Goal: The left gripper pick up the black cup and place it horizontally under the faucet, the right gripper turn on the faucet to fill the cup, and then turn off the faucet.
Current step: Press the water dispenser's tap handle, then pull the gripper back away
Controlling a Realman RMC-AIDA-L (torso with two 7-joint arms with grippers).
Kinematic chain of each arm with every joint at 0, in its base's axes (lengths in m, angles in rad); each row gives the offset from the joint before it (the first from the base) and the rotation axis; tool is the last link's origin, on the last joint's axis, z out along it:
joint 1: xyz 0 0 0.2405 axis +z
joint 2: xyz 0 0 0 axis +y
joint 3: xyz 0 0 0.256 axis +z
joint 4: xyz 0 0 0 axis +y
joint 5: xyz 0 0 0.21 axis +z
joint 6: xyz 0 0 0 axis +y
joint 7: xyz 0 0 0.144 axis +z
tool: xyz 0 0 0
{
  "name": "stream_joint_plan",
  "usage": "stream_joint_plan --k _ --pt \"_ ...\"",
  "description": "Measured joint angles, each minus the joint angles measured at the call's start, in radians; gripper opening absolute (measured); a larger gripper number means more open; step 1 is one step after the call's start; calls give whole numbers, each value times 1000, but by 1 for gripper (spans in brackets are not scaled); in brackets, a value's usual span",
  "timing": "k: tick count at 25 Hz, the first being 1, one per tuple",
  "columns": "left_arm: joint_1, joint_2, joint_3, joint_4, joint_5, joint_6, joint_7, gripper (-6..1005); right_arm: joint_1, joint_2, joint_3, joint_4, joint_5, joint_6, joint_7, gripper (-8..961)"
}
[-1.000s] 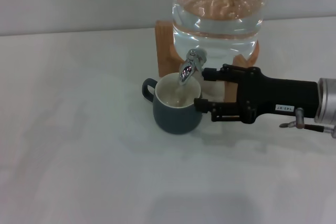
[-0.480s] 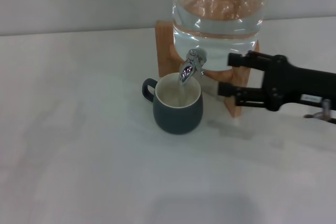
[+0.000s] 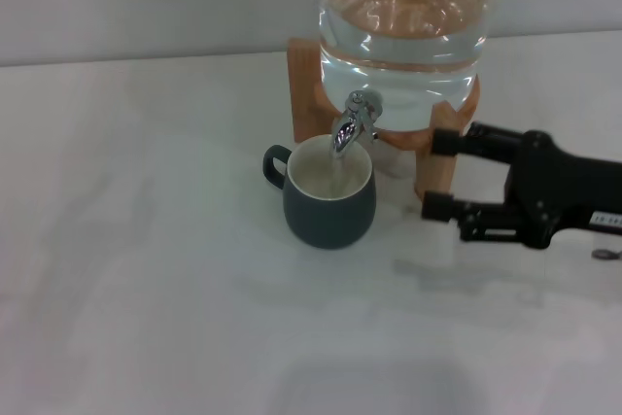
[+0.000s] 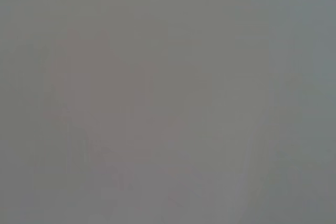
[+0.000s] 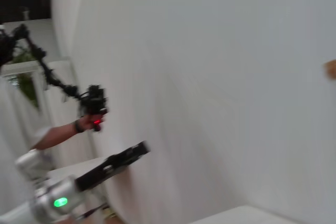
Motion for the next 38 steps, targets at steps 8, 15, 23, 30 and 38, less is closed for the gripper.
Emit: stream_joint_plan --k 8,15,23,30,38 --pt "-16 5 5 3 0 2 -4 468 8 3 -83 0 -9 -29 -1 839" --pt "-14 4 1 -1 0 2 -3 468 9 6 -121 0 4 -101 -2 839" --pt "-6 4 1 -3 0 14 -5 469 16 6 -225 -37 27 -203 21 839" --pt "3 4 1 -3 0 25 -5 469 -3 6 -311 -139 47 -294 52 839" --pt "4 5 3 -2 0 26 -5 468 -15 6 -353 -179 55 -399 81 839"
